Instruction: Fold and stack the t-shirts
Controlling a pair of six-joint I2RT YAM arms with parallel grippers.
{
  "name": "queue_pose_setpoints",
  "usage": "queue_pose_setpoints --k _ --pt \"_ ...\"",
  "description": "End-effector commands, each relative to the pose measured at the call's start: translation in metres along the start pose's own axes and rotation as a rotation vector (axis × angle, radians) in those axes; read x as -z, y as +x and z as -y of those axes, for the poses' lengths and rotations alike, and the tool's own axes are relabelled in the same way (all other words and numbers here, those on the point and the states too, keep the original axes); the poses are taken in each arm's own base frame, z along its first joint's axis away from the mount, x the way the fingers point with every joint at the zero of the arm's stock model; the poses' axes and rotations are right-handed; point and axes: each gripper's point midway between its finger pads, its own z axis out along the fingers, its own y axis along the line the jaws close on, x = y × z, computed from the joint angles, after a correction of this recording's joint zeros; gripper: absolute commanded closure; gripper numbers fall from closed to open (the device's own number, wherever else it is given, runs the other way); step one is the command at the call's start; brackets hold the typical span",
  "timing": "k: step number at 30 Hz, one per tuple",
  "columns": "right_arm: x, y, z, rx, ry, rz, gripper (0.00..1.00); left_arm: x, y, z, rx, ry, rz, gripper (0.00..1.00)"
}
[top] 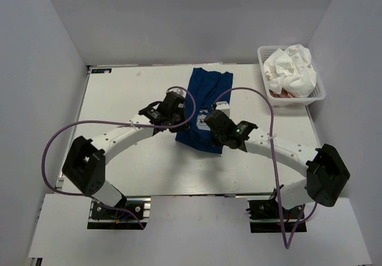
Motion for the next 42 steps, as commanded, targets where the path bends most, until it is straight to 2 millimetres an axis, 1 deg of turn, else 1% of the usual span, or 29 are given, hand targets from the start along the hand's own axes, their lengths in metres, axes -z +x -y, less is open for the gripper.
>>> queue_pose_setpoints --k 1,3,4,7,8,9,10,11,12,14,18,19,20,24,25,26,27,28,29,30,31,33,34,37,38,39,40,41,42 --pt "-0.008 -0.042 0.012 -0.011 0.027 0.078 1.00 0.000 -0.037 0.009 -0.040 -0.043 0.080 1.00" --pt "-0.013 -0.052 0.011 -0.005 0.003 0.091 1.00 -0.006 -0.049 0.005 -0.048 -0.089 0.092 1.00" --pt "-0.016 -0.067 0.018 -0.038 0.008 0.115 1.00 -0.013 -0.057 0.010 -0.049 -0.098 0.098 1.00" --pt "-0.027 -0.086 0.023 -0.050 -0.005 0.120 1.00 -0.020 -0.076 0.015 -0.061 -0.119 0.119 1.00" --pt "-0.038 -0.084 0.022 -0.047 -0.020 0.087 1.00 -0.032 -0.077 0.008 -0.056 -0.153 0.107 1.00" --pt "-0.039 -0.092 0.020 -0.051 -0.032 0.099 1.00 -0.037 -0.081 0.002 -0.048 -0.172 0.097 1.00" --pt "-0.040 -0.101 0.021 -0.055 -0.039 0.111 1.00 -0.038 -0.092 0.009 -0.045 -0.167 0.121 1.00" --pt "-0.053 -0.097 0.025 -0.053 -0.036 0.077 1.00 -0.042 -0.095 0.003 -0.048 -0.183 0.112 1.00" --pt "-0.056 -0.104 0.023 -0.057 -0.044 0.089 1.00 -0.054 -0.096 -0.004 -0.040 -0.205 0.099 1.00" --pt "-0.066 -0.110 0.033 -0.082 -0.020 0.072 1.00 -0.062 -0.109 -0.001 -0.055 -0.191 0.115 1.00" --pt "-0.089 -0.123 0.035 -0.116 -0.056 0.059 1.00 -0.091 -0.123 -0.001 -0.054 -0.169 0.096 1.00" --pt "-0.094 -0.125 0.040 -0.126 -0.046 0.058 1.00 -0.089 -0.129 0.004 -0.053 -0.159 0.111 1.00" --pt "-0.097 -0.126 0.039 -0.131 -0.057 0.051 1.00 -0.100 -0.128 -0.002 -0.046 -0.165 0.093 1.00" --pt "-0.120 -0.139 0.055 -0.180 -0.023 0.030 0.99 -0.118 -0.139 -0.004 -0.049 -0.157 0.082 0.99" --pt "-0.128 -0.135 0.058 -0.184 -0.009 0.010 0.92 -0.121 -0.141 -0.005 -0.051 -0.141 0.072 0.92" --pt "-0.136 -0.132 0.064 -0.198 0.011 -0.005 0.75 -0.125 -0.149 -0.006 -0.054 -0.126 0.086 0.62" --pt "-0.136 -0.149 0.073 -0.243 0.025 0.027 0.63 -0.124 -0.162 0.003 -0.053 -0.107 0.116 0.48" --pt "-0.139 -0.155 0.078 -0.260 0.037 0.039 0.51 -0.133 -0.165 -0.002 -0.058 -0.107 0.104 0.36" --pt "-0.148 -0.154 0.086 -0.284 0.048 0.027 0.44 -0.132 -0.171 -0.008 -0.057 -0.121 0.098 0.24" --pt "-0.146 -0.165 0.085 -0.292 0.040 0.051 0.18 -0.124 -0.187 0.003 -0.057 -0.101 0.131 0.00" --pt "-0.145 -0.172 0.089 -0.303 0.034 0.060 0.10 -0.119 -0.193 0.000 -0.058 -0.106 0.137 0.00" --pt "-0.141 -0.171 0.086 -0.283 0.004 0.059 0.10 -0.109 -0.194 -0.008 -0.050 -0.126 0.139 0.00" --pt "-0.132 -0.178 0.078 -0.262 -0.037 0.089 0.10 -0.104 -0.193 -0.008 -0.050 -0.121 0.147 0.00" --pt "-0.116 -0.161 0.063 -0.219 -0.134 0.082 0.10 -0.082 -0.173 -0.016 -0.041 -0.108 0.147 0.00" --pt "-0.105 -0.165 0.053 -0.213 -0.196 0.102 0.10 -0.077 -0.166 -0.019 -0.027 -0.110 0.144 0.00" --pt "-0.106 -0.141 0.053 -0.208 -0.199 0.059 0.10 -0.081 -0.145 -0.033 -0.027 -0.132 0.106 0.00" --pt "-0.104 -0.136 0.053 -0.216 -0.209 0.050 0.10 -0.069 -0.141 -0.031 -0.013 -0.118 0.109 0.00" --pt "-0.107 -0.110 0.055 -0.219 -0.207 -0.006 0.10 -0.071 -0.122 -0.041 -0.013 -0.132 0.066 0.00" --pt "-0.097 -0.108 0.052 -0.227 -0.227 -0.004 0.10 -0.070 -0.113 -0.044 -0.012 -0.132 0.046 0.00"
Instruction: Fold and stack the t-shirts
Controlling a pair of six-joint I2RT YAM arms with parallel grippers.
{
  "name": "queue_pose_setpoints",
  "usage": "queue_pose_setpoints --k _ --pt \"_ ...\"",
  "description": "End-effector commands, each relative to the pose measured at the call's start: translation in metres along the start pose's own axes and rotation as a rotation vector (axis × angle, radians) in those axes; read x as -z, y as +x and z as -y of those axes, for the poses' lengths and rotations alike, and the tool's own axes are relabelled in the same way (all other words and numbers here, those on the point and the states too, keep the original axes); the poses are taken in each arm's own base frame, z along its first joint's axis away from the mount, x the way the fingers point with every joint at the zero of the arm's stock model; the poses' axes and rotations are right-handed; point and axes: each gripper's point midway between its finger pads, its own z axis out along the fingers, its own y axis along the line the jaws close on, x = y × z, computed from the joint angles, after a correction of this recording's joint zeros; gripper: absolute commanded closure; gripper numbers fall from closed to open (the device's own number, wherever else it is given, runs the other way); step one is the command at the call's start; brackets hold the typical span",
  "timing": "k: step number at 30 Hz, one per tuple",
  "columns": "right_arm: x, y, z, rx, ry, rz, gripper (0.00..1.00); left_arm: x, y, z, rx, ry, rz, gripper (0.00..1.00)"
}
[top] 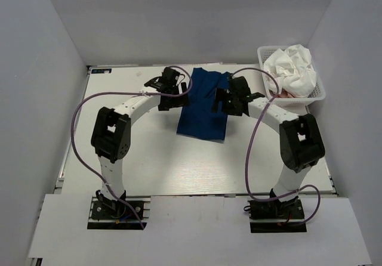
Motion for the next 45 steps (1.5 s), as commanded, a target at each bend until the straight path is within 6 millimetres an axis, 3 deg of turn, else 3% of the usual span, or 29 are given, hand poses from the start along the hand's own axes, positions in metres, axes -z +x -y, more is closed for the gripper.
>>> queue_pose_setpoints --k 1,2,6,9,12,13,15,16,17,19,20,22,23,24,25,26,27,28,29,34,36,37,39,42,43,45 --pt "0.016 0.024 -0.013 0.007 -0.107 -0.028 0.10 0.030 0.007 0.010 0.019 0.083 0.014 0.00" --pt "0.023 0.035 -0.013 -0.001 -0.134 -0.045 0.10 0.023 0.028 0.002 0.016 0.072 -0.039 0.00" --pt "0.029 0.064 -0.015 -0.033 -0.192 -0.085 0.10 0.015 0.058 0.004 -0.001 0.089 -0.105 0.00" --pt "0.025 0.086 -0.008 -0.077 -0.188 -0.133 0.10 -0.002 0.080 -0.003 0.016 0.072 -0.170 0.08" --pt "0.019 0.100 -0.005 -0.093 -0.186 -0.166 0.10 -0.013 0.090 -0.008 0.024 0.052 -0.202 0.25" --pt "0.018 0.102 -0.006 -0.104 -0.189 -0.170 0.12 -0.018 0.097 -0.009 0.024 0.050 -0.224 0.35" --pt "0.013 0.107 -0.005 -0.121 -0.197 -0.182 0.16 -0.022 0.106 -0.012 0.025 0.045 -0.251 0.44" --pt "0.011 0.106 -0.006 -0.122 -0.198 -0.176 0.21 -0.022 0.106 -0.008 0.027 0.066 -0.253 0.51" --pt "0.009 0.108 -0.007 -0.134 -0.205 -0.190 0.37 -0.025 0.109 -0.008 0.028 0.068 -0.267 0.72" --pt "0.008 0.113 -0.005 -0.138 -0.205 -0.202 0.60 -0.026 0.118 -0.013 0.028 0.056 -0.285 0.94" --pt "0.009 0.114 -0.006 -0.140 -0.206 -0.205 0.79 -0.025 0.123 -0.015 0.029 0.057 -0.300 1.00" --pt "0.018 0.126 -0.003 -0.152 -0.201 -0.226 0.96 -0.015 0.138 -0.015 0.033 0.080 -0.321 1.00" --pt "0.020 0.131 -0.002 -0.158 -0.197 -0.235 1.00 -0.010 0.146 -0.017 0.049 0.081 -0.338 1.00" --pt "0.025 0.148 0.004 -0.168 -0.183 -0.270 1.00 0.002 0.159 -0.021 0.064 0.100 -0.360 1.00" --pt "0.036 0.145 -0.001 -0.165 -0.205 -0.247 1.00 0.006 0.165 -0.021 0.067 0.107 -0.355 1.00" --pt "0.041 0.161 0.005 -0.168 -0.192 -0.275 1.00 0.012 0.173 -0.023 0.079 0.117 -0.363 1.00" --pt "0.046 0.179 0.010 -0.169 -0.178 -0.313 1.00 0.020 0.200 -0.034 0.084 0.105 -0.413 1.00" --pt "0.059 0.180 0.003 -0.161 -0.216 -0.304 1.00 0.032 0.201 -0.033 0.106 0.123 -0.406 1.00" --pt "0.065 0.197 0.007 -0.165 -0.209 -0.344 1.00 0.042 0.226 -0.039 0.091 0.120 -0.453 1.00" --pt "0.109 0.254 0.012 -0.138 -0.203 -0.480 1.00 0.093 0.282 -0.029 0.090 0.267 -0.575 1.00" --pt "0.124 0.261 0.008 -0.123 -0.230 -0.483 0.97 0.117 0.300 -0.034 0.065 0.247 -0.625 1.00" --pt "0.131 0.269 0.009 -0.118 -0.219 -0.512 0.93 0.124 0.306 -0.036 0.053 0.245 -0.637 0.96" --pt "0.146 0.264 0.004 -0.099 -0.228 -0.505 0.92 0.142 0.315 -0.039 0.039 0.233 -0.687 0.81" --pt "0.153 0.256 0.001 -0.074 -0.233 -0.474 0.76 0.150 0.301 -0.040 0.016 0.187 -0.641 0.52" --pt "0.154 0.255 0.001 -0.067 -0.235 -0.471 0.66 0.153 0.303 -0.043 0.017 0.170 -0.659 0.34" --pt "0.154 0.258 0.005 -0.069 -0.206 -0.497 0.53 0.155 0.303 -0.046 0.016 0.151 -0.663 0.27"
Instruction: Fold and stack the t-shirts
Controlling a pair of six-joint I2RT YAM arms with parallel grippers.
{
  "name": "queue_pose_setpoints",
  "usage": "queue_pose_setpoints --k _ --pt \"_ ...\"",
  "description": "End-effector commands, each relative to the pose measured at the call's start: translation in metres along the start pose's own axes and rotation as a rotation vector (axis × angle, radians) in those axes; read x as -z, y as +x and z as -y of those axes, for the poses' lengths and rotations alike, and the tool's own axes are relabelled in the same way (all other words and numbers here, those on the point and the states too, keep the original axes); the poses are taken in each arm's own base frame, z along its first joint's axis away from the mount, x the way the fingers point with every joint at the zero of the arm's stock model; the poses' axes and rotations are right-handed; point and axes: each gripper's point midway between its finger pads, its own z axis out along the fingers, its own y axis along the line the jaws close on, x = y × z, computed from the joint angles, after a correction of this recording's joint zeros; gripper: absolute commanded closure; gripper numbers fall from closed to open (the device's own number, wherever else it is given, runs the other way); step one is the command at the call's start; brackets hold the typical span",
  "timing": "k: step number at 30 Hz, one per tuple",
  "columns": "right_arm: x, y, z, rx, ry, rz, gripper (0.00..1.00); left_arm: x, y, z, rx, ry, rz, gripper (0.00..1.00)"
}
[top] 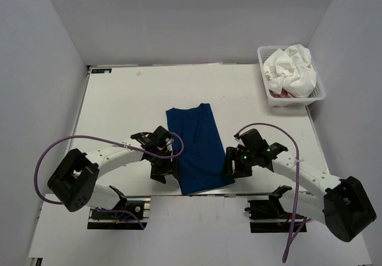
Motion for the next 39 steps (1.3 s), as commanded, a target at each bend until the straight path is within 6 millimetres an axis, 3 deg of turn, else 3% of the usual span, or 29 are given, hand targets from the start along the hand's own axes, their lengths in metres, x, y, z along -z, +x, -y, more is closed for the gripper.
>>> queue_pose_setpoints --k 1,2,5,7,13,16,18,20,22,26,27,28,29,30,31,32,35,36,38,39 --pt "0.007 0.005 0.004 0.012 0.049 -0.047 0.22 0.011 0.010 -0.010 0.019 -0.067 -0.026 0.24" --pt "0.008 0.010 0.005 0.014 0.055 -0.073 0.10 0.012 0.014 -0.010 0.024 -0.066 -0.043 0.23" --pt "0.007 0.019 0.013 0.031 0.080 -0.126 0.10 0.005 0.026 -0.007 0.029 -0.030 -0.083 0.23" --pt "0.007 0.018 0.014 0.044 0.082 -0.117 0.10 0.001 0.026 0.012 0.002 0.054 -0.083 0.23" --pt "0.002 0.025 0.019 0.061 0.048 -0.097 0.10 -0.012 0.027 0.039 -0.048 0.111 -0.067 0.31" --pt "-0.003 0.026 0.017 0.067 0.016 -0.094 0.10 -0.023 0.037 0.045 -0.058 0.108 -0.093 0.38" --pt "-0.005 0.024 0.016 0.077 0.004 -0.084 0.11 -0.038 0.046 0.035 -0.049 0.067 -0.125 0.43" --pt "-0.007 0.025 0.013 0.088 -0.019 -0.083 0.17 -0.047 0.051 0.031 -0.040 0.024 -0.133 0.51" --pt "-0.008 0.025 0.011 0.094 -0.040 -0.080 0.31 -0.056 0.050 0.018 -0.012 -0.049 -0.122 0.62" --pt "-0.011 0.032 0.015 0.090 -0.045 -0.094 0.52 -0.055 0.049 0.012 0.010 -0.135 -0.101 0.84" --pt "-0.011 0.032 0.016 0.082 -0.046 -0.095 0.63 -0.054 0.048 0.008 0.003 -0.165 -0.087 0.93" --pt "-0.011 0.030 0.012 0.097 -0.058 -0.083 0.67 -0.051 0.045 0.012 0.009 -0.161 -0.071 1.00" --pt "-0.010 0.027 0.011 0.097 -0.056 -0.075 0.80 -0.047 0.042 0.013 0.007 -0.172 -0.054 1.00" --pt "-0.009 0.025 0.009 0.101 -0.060 -0.068 0.80 -0.046 0.039 0.018 0.004 -0.162 -0.048 1.00" --pt "-0.007 0.021 0.005 0.109 -0.068 -0.056 0.86 -0.038 0.040 0.020 -0.007 -0.165 -0.036 1.00" --pt "-0.007 0.018 0.005 0.112 -0.064 -0.045 1.00 -0.032 0.038 0.029 -0.012 -0.149 -0.026 1.00" --pt "0.003 -0.001 -0.012 0.146 -0.089 0.012 1.00 -0.012 0.036 0.036 -0.019 -0.144 0.002 1.00" --pt "0.014 -0.017 -0.024 0.169 -0.094 0.053 1.00 -0.004 0.028 0.043 -0.035 -0.141 0.038 1.00" --pt "0.020 -0.024 -0.030 0.180 -0.089 0.071 1.00 0.007 0.027 0.042 -0.031 -0.175 0.049 1.00" --pt "0.026 -0.033 -0.039 0.197 -0.100 0.096 1.00 0.017 0.019 0.051 -0.028 -0.158 0.080 1.00"
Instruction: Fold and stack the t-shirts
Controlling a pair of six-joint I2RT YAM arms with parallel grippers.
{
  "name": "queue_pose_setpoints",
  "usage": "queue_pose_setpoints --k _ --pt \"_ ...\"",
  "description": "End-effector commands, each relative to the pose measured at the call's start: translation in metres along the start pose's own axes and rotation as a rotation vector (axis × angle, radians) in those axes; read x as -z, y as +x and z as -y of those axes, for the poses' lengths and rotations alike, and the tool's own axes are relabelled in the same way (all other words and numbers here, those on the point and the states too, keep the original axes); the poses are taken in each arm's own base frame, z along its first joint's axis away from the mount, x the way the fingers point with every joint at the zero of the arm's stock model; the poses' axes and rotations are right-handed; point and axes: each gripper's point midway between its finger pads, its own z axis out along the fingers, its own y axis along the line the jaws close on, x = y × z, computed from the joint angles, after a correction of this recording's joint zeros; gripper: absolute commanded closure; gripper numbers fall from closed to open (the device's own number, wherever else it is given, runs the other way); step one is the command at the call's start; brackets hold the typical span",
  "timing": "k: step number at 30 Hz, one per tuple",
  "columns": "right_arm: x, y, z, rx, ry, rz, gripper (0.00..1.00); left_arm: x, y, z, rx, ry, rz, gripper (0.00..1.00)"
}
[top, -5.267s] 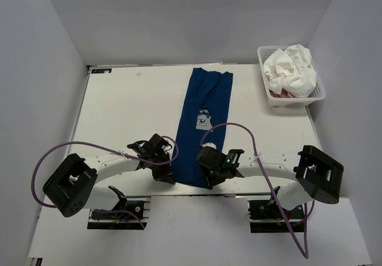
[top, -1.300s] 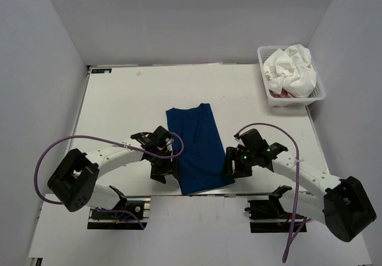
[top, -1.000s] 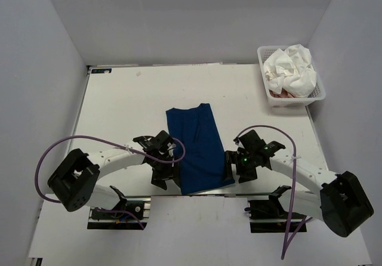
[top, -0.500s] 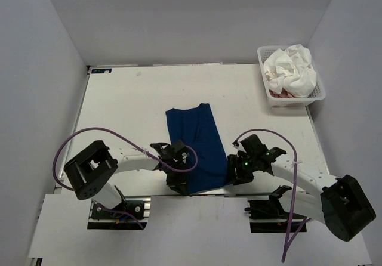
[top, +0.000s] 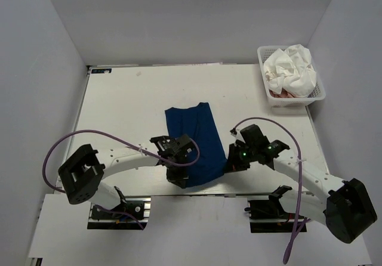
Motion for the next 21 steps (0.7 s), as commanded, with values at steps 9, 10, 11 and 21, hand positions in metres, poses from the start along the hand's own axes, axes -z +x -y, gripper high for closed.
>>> queue_pose_setpoints --k 9,10,11,21 --pt "0.058 -0.114 -0.069 0.158 -0.024 0.302 1.00 0.104 -0.079 0.009 0.051 -0.135 0.393 1.00" --pt "0.063 -0.124 -0.075 0.169 -0.026 0.324 1.00 0.108 -0.088 0.009 0.061 -0.142 0.421 1.00" --pt "0.066 -0.136 -0.077 0.170 -0.010 0.356 1.00 0.117 -0.095 0.011 0.071 -0.141 0.451 1.00" --pt "0.076 -0.208 -0.094 0.126 0.003 0.528 1.00 0.146 -0.181 -0.005 0.256 -0.214 0.634 1.00"
